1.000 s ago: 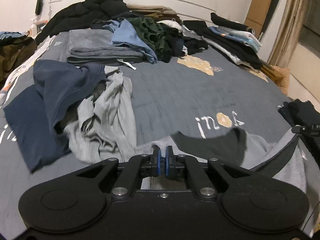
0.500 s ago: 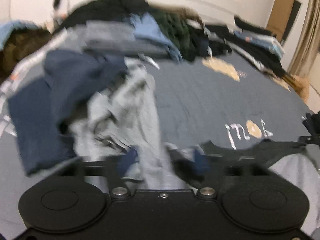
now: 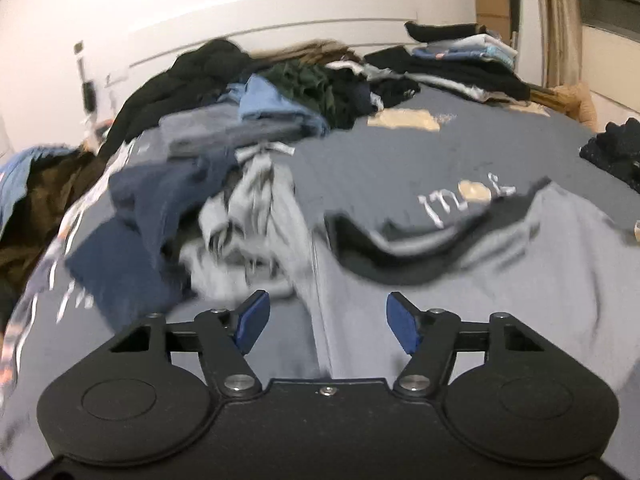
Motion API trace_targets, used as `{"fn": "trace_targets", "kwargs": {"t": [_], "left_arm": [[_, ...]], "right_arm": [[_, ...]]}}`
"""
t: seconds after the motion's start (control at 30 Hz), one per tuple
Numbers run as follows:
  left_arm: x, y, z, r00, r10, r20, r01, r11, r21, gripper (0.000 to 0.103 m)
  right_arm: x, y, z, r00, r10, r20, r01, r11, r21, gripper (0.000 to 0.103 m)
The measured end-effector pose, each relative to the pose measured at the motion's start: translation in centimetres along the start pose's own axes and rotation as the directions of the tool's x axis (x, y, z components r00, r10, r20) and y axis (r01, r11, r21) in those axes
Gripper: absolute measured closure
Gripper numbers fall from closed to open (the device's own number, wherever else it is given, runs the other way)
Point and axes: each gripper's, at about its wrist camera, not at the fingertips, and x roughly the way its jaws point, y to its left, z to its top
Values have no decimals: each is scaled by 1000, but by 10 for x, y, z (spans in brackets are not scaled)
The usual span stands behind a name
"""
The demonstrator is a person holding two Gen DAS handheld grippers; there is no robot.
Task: Fold clothes
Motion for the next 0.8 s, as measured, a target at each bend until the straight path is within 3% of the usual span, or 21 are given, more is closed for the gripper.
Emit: {"fn": "trace_targets", "kwargs": {"t": [0.13, 0.3, 0.37, 0.47, 0.63, 0.73, 0.8], "left_arm": [[-28, 2, -38, 1000, -4, 11, 6, 984, -180, 40], [-42, 5, -72, 998, 58, -31, -65, 935, -349, 39], [-49, 3, -83, 997, 66, -32, -73, 925, -374, 39], [-51, 0, -95, 997, 71, -16, -71, 915, -398, 38], [-44, -10, -96, 996, 81, -24, -84, 934, -348, 33], [-41, -9, -102, 998, 46, -39, -58, 919, -390, 33], [-41, -9, -104, 998, 47, -50, -63, 925, -374, 33]], "right_arm": [[-33, -5, -48, 999, -40, 6, 40, 995, 93, 43], [-50, -16, -95, 997, -81, -17, 82, 977, 196, 43], [-56, -21, -110, 996, -83, -19, 85, 969, 232, 43], [-57, -16, -124, 997, -62, -41, 69, 980, 184, 43], [-47, -2, -129, 999, -23, -40, 27, 994, 110, 42], [-36, 2, -135, 997, -38, -71, 44, 995, 86, 42], [-33, 4, -141, 996, -17, -84, 25, 995, 93, 42]]}}
